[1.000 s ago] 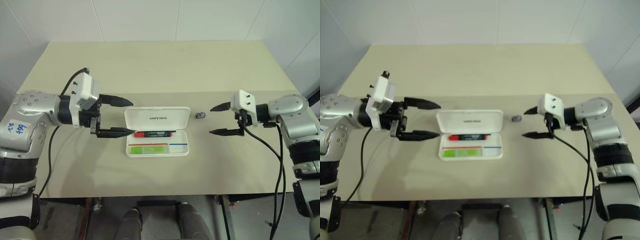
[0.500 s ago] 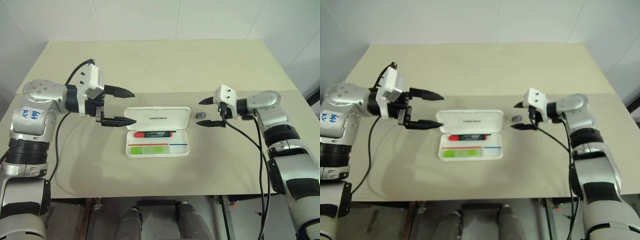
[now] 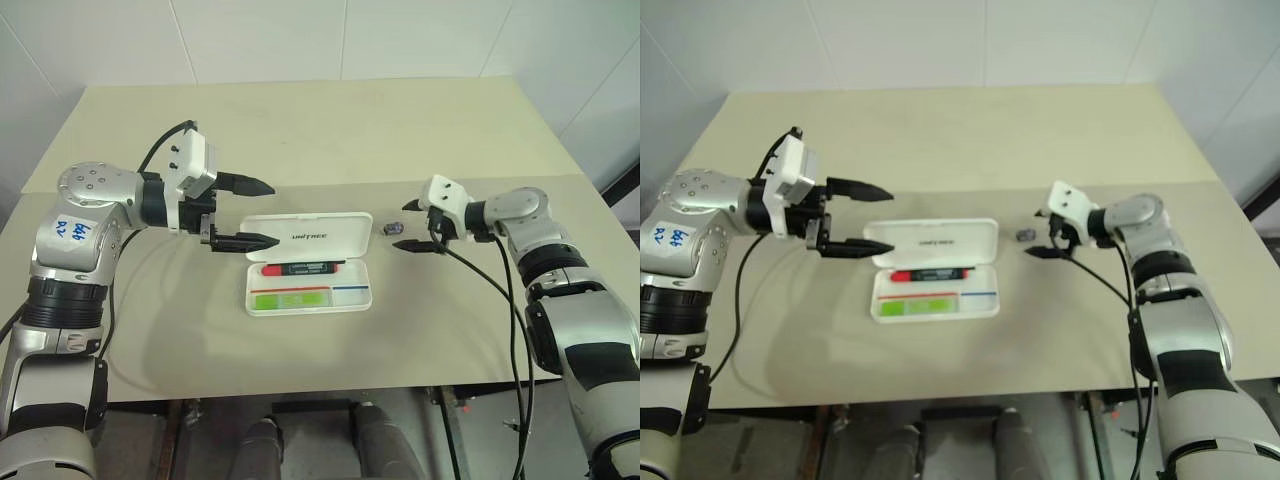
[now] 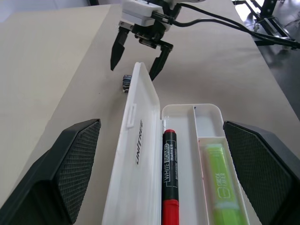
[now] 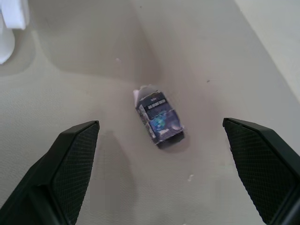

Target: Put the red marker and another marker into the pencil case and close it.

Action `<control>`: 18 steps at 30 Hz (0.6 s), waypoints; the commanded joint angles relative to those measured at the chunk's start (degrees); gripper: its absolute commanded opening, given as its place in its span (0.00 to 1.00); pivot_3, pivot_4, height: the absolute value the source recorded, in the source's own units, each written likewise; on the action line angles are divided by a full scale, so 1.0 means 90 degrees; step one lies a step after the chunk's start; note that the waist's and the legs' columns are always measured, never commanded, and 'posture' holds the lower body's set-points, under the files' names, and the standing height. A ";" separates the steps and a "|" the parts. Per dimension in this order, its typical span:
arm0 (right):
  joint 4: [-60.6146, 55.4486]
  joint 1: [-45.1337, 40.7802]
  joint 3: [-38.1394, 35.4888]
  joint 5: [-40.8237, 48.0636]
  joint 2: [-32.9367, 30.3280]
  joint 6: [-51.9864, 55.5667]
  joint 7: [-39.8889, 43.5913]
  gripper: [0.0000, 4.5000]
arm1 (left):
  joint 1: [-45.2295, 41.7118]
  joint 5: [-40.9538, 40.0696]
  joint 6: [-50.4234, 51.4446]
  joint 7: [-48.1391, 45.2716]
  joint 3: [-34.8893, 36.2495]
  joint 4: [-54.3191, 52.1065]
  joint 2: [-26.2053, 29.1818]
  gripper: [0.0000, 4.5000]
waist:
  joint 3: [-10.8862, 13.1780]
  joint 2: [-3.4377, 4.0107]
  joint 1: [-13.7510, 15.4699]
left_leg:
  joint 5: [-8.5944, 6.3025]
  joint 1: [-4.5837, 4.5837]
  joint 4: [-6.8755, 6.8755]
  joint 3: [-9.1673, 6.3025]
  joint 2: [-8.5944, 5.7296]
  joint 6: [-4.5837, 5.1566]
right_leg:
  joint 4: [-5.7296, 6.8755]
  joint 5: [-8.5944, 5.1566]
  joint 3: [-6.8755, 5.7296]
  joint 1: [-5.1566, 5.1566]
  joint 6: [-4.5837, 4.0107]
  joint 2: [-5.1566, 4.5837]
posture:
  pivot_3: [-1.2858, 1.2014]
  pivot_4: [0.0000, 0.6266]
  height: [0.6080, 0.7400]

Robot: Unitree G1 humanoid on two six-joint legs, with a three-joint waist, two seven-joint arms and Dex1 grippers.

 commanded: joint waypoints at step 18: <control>0.0215 -0.0362 -0.0086 -0.0242 0.0342 0.0046 -0.0335 0.37 | -0.0273 0.0065 0.0083 0.0030 0.0102 -0.0156 -0.0071 1.00 | 0.0000 0.0000 -0.0001 | 0.0002 0.0001 0.0000 -0.0002 -0.0001 -0.0004 | 0.0004 0.0000 0.0000 0.0000 0.0000 0.0000 | 0.52 0.24 1.00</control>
